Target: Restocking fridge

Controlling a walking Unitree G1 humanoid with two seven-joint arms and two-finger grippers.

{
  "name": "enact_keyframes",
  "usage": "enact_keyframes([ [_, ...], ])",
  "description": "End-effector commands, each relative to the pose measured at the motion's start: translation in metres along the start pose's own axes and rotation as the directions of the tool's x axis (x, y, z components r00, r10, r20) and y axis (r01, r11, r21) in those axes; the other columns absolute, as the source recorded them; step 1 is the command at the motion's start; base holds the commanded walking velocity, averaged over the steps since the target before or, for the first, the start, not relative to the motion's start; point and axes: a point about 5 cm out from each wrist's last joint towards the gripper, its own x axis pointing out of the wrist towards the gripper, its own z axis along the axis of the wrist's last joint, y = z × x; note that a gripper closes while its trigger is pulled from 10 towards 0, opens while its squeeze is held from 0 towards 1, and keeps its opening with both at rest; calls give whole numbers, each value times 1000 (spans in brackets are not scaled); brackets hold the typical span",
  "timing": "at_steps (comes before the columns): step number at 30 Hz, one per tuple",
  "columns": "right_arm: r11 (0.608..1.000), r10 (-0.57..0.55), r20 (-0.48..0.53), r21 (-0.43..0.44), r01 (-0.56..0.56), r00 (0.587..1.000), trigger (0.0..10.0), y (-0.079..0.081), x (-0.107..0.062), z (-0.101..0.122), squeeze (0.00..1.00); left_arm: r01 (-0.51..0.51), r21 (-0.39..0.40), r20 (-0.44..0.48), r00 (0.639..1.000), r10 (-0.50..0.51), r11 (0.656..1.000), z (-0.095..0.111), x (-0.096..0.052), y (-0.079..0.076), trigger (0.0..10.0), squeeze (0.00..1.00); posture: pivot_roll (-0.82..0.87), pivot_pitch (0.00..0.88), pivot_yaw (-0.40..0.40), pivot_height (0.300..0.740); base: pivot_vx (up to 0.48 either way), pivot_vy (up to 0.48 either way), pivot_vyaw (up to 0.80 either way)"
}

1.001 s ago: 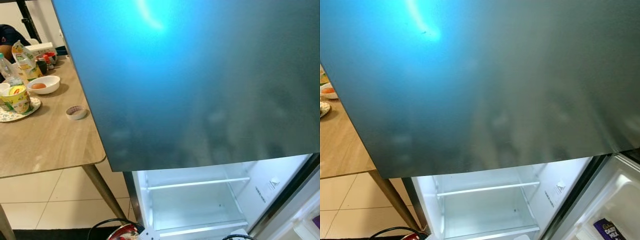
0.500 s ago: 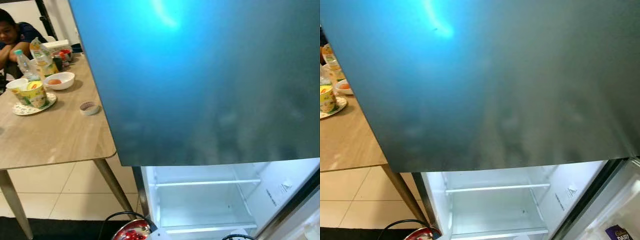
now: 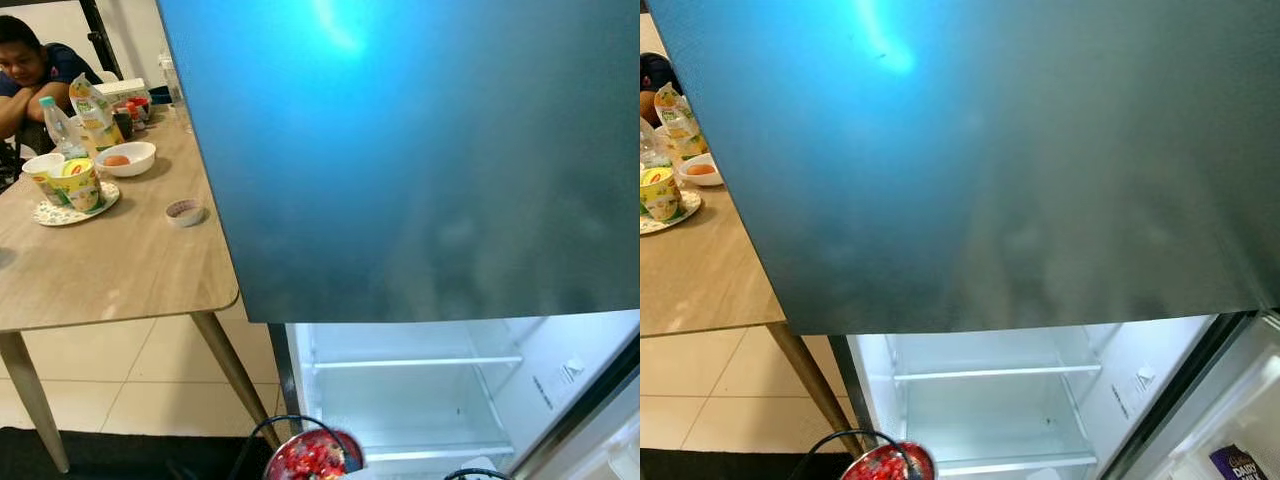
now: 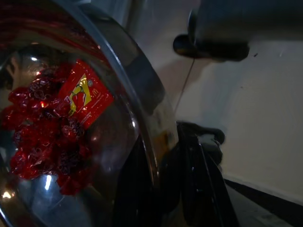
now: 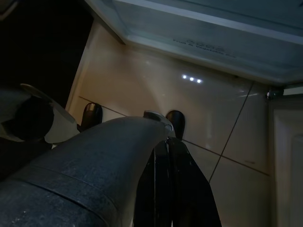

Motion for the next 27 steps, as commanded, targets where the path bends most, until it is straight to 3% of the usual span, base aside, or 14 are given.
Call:
enact_keyframes([
  [1, 1000, -27, 12, -2, 27, 1000, 10000, -3, 0, 3, 0, -214, 179, 176, 967, 183, 960, 38, -12, 39, 10000, 0, -69, 6, 28, 740, 0, 0, 0],
  [8, 996, -83, 33, 33, 82, 996, 10000, -11, -2, 8, 0, -248, 291, 240, 954, 180, 924, 47, -15, 43, 10000, 0, -70, 4, 25, 740, 0, 0, 0],
  [11, 988, -131, 66, 85, 126, 989, 10000, -19, -3, 14, 0, -268, 370, 257, 950, 179, 890, 49, -18, 47, 10000, 0, -71, 4, 23, 740, 0, 0, 0],
  [20, 971, -190, 151, 176, 163, 970, 10000, -30, -5, 34, 0, -241, 449, 272, 954, 125, 860, 49, -17, 41, 10000, 0, -71, 8, 22, 740, 0, 0, 0],
  [27, 965, -199, 172, 206, 163, 965, 10000, -33, -4, 43, 0, -234, 459, 262, 957, 121, 857, 44, -16, 39, 10000, 0, -71, 11, 25, 725, 0, 0, 0],
])
